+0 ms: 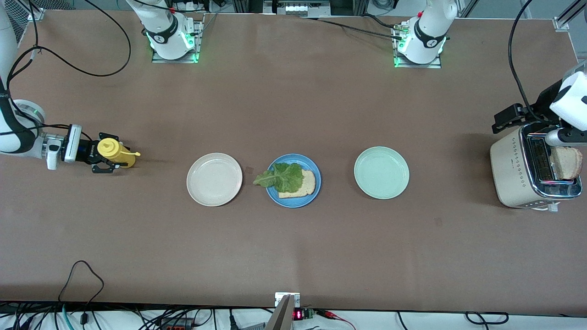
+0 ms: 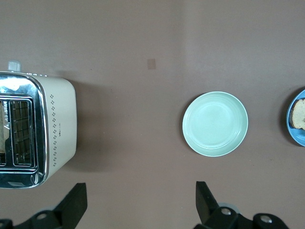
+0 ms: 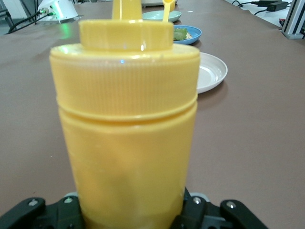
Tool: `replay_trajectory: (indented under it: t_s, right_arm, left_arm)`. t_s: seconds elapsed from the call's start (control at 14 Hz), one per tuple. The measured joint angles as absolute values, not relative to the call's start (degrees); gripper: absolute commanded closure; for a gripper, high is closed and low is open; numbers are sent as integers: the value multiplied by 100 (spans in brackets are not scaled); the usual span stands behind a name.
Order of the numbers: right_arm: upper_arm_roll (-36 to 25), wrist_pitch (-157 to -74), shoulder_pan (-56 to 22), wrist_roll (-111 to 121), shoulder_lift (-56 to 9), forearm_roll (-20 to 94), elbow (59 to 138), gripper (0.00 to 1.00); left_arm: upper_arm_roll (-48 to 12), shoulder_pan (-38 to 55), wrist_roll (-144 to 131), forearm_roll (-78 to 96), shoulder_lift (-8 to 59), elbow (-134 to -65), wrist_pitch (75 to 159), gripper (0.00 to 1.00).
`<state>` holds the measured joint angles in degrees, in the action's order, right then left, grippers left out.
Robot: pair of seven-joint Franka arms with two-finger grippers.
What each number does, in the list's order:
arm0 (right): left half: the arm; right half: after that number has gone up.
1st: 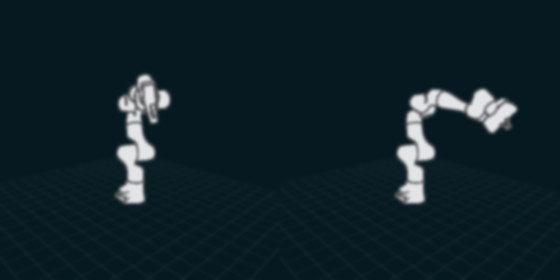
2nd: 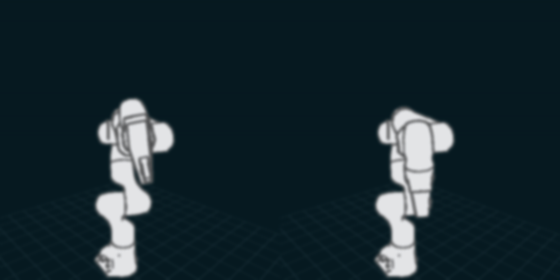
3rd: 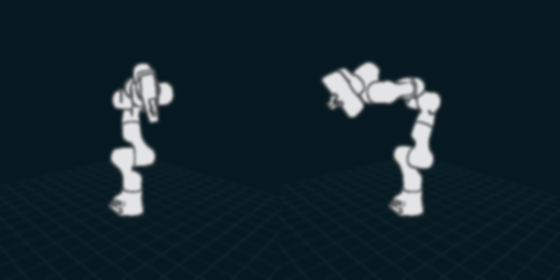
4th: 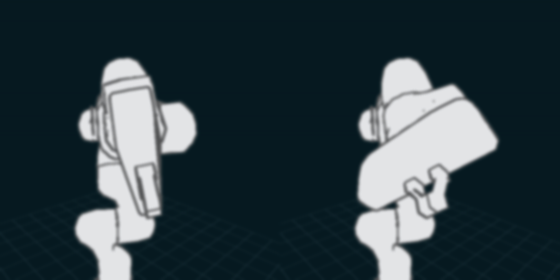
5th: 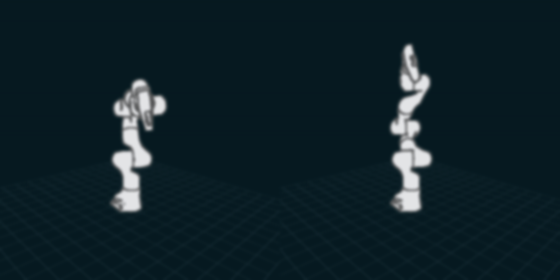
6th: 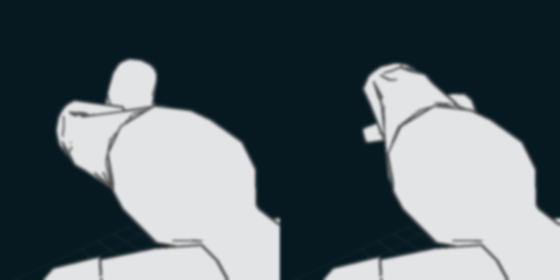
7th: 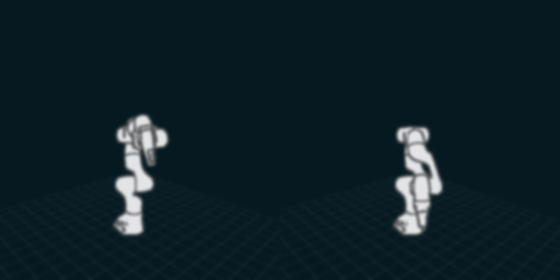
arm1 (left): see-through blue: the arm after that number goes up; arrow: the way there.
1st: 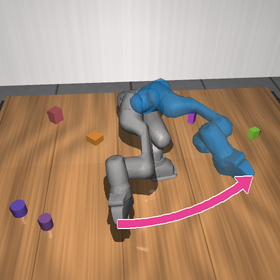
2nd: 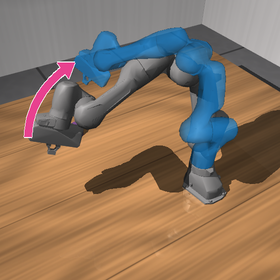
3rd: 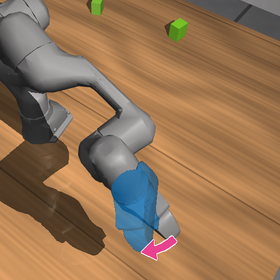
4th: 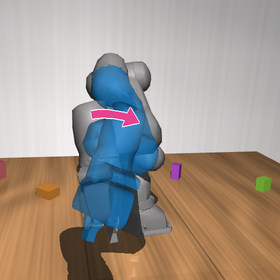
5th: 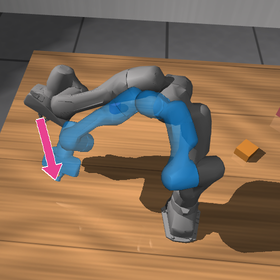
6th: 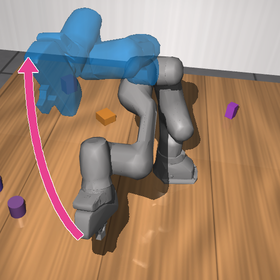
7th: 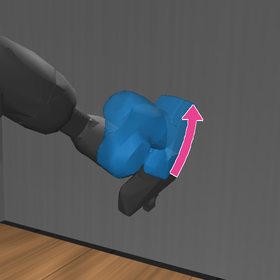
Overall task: Make sandwich in blue plate with both arms
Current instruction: 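Lift the yellow bottle with the right gripper toward the blue plate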
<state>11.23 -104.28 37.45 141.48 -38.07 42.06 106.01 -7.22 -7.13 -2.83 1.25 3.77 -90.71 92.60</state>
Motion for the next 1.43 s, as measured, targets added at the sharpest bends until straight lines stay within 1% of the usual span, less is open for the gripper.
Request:
replay_trajectory:
  t_s: [0.21, 0.5, 0.72, 1.0, 1.43]
  right_arm:
    - [1200, -10544, 3478, 13739, -3444, 3918, 10562, 100]
    - [1652, -10753, 3091, 12479, -2818, 3247, 10546, 100]
    - [1929, -10916, 2862, 11671, -2543, 2844, 10548, 100]
    - [1979, -11094, 2452, 10880, -2374, 2502, 10545, 100]
    - [2000, -11375, 1759, 10676, -2302, 1982, 10395, 100]
  left_arm:
    - [-723, -714, -283, 125, 377, -9071, 9260, 0]
    - [-723, -714, -282, 125, 377, -9071, 9259, 0]
    - [-722, -719, -282, 125, 377, -9071, 9252, 0]
    - [-722, -721, -282, 125, 377, -9071, 9248, 0]
    - [-703, -729, -282, 125, 377, -9071, 9242, 0]
